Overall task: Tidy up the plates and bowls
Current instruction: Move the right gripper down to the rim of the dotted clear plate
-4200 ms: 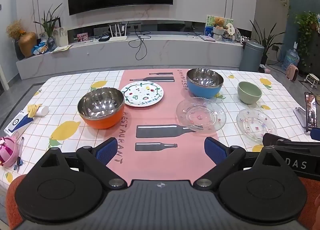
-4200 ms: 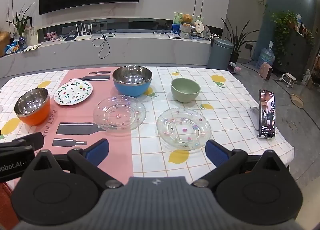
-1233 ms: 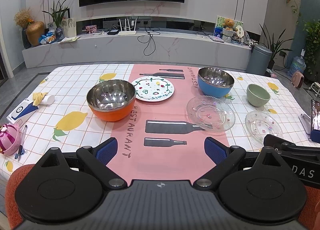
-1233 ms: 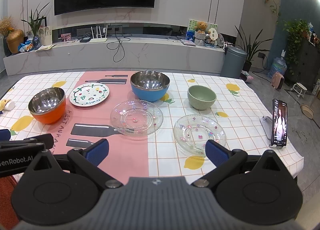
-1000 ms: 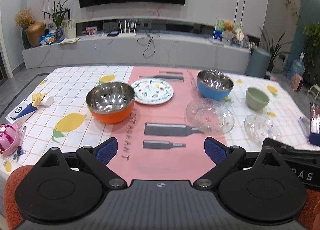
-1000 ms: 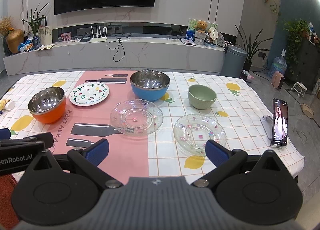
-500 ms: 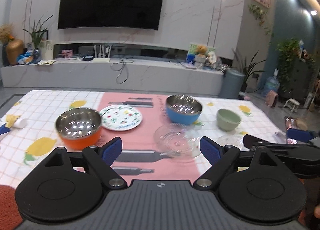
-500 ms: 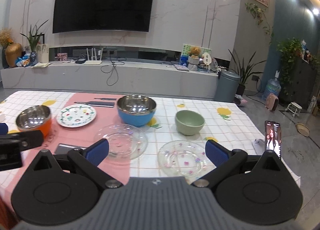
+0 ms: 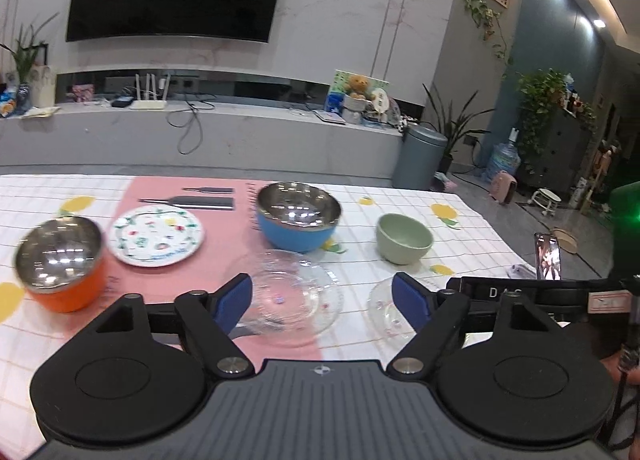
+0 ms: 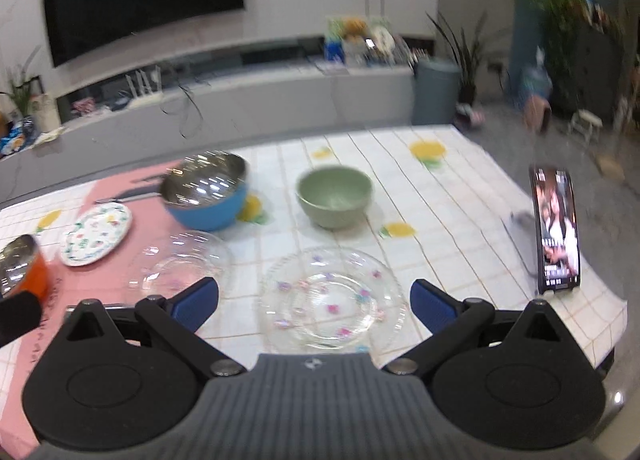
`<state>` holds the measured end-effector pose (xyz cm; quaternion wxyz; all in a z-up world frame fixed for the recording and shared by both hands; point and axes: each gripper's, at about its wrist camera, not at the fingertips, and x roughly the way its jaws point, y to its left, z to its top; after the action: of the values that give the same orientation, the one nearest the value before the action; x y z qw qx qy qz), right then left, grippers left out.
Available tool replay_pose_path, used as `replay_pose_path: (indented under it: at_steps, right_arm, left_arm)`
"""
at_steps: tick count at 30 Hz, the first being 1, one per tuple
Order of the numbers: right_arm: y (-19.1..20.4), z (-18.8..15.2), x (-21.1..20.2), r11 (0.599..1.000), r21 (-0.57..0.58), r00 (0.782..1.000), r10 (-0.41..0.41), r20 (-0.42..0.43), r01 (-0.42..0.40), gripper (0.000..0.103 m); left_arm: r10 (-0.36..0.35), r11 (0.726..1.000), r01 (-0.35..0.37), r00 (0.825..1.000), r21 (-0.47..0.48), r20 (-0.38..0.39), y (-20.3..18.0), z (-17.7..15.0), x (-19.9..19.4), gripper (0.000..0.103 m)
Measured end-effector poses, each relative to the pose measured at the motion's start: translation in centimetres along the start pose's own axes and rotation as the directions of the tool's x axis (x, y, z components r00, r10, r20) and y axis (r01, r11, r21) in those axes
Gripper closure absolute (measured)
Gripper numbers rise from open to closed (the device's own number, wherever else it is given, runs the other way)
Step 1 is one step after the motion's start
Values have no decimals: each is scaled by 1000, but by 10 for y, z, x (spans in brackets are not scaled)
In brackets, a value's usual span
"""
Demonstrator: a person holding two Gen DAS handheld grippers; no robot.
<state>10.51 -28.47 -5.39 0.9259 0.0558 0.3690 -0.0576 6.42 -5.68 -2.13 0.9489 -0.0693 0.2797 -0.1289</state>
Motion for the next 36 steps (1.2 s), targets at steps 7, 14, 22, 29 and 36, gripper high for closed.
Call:
replay_pose_path:
  at_steps: [7, 14, 22, 29, 36]
  right_arm:
    - [-35, 19, 57, 998, 4, 986, -68, -151, 69, 20]
    - [-42, 31, 98, 1000, -10, 973, -12, -232, 10, 32]
    - [-74, 31, 130, 988, 154, 944, 52, -326, -1, 50]
    - [-83, 29, 143, 976, 218, 930, 66, -362, 16, 63]
    - [-85, 27, 150, 968, 251, 915, 105, -389, -4, 77]
  left_arm:
    - [-27, 997, 19, 993, -71, -119, -14, -3, 58, 19]
    - [-71, 975, 7, 958, -223, -279, -11, -13, 104, 35]
    - [-120, 955, 26, 946, -297, -301, -21, -24, 136, 42]
    - [-95, 950, -12, 942, -312, -323, -27, -32, 155, 51]
    - [-125, 947, 11, 933, -322, -338, -30, -34, 168, 64]
